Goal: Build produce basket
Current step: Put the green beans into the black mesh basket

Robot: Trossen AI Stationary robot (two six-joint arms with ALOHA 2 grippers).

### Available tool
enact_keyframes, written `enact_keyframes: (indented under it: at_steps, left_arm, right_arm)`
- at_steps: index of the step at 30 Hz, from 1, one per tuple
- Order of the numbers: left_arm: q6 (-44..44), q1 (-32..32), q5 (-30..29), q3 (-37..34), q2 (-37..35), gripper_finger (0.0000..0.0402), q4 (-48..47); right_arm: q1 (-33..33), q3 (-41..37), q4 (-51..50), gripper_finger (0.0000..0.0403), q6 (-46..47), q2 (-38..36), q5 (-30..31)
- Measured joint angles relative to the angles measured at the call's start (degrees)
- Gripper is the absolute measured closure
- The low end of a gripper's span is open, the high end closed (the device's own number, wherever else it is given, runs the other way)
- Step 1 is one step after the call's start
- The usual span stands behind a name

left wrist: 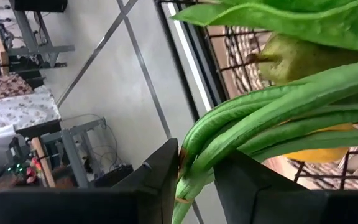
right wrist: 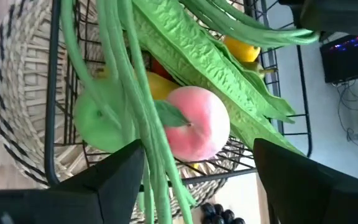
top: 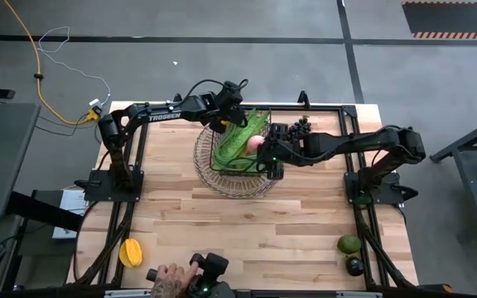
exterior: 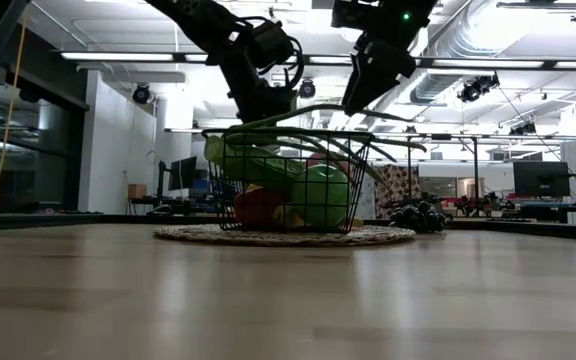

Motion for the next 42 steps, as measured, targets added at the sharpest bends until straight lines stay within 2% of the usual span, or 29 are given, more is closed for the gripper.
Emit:
enact_keyframes:
  at_steps: [4,7,14,18,22,27,37,42]
  left_arm:
    - [0.02,0.17,-2.12,0.00,-0.01,0.0308,-0.15]
    - [1.29,0.50,-2.79,0.00,-0.01,0.0291,-1.02]
    - [4.42,0.49,-4.84,0.00,-0.01,0.0209,-1.61]
    - [4.52,-0.06,-9.86,0.00,-0.01,0.0160,-1.36]
    - [2.97,-0.84,-14.27,0.00,-0.01,0.0128,-2.81]
    - [3.39,-1.84,-15.12,0.00,-0.01,0.0120,-7.87]
    - [3.21,-3.74,-10.86,3.57,-0.03,0.0132,-8.73]
    - [2.68,-3.72,-11.08,6.90,-0.03,0.0135,-16.20]
  right_arm:
    - [0.00,0.21,-0.36,0.0112,-0.52,-0.11,1.31]
    - [0.00,0.27,-0.55,0.0112,-0.57,-0.36,1.47]
    - [0.00,0.28,-1.35,0.0112,-0.42,-1.36,1.62]
    - [0.00,0.27,-1.42,0.0112,-0.42,-1.36,1.62]
    - [0.00,0.27,-1.51,0.0112,-0.50,-1.41,1.66]
    - [0.00,0.27,-1.68,0.0112,-0.52,-1.68,1.71]
    - [0.00,0.27,-1.53,0.0112,-0.39,-1.66,1.73]
    - [0.00,0.27,-1.53,0.0112,-0.39,-1.66,1.75]
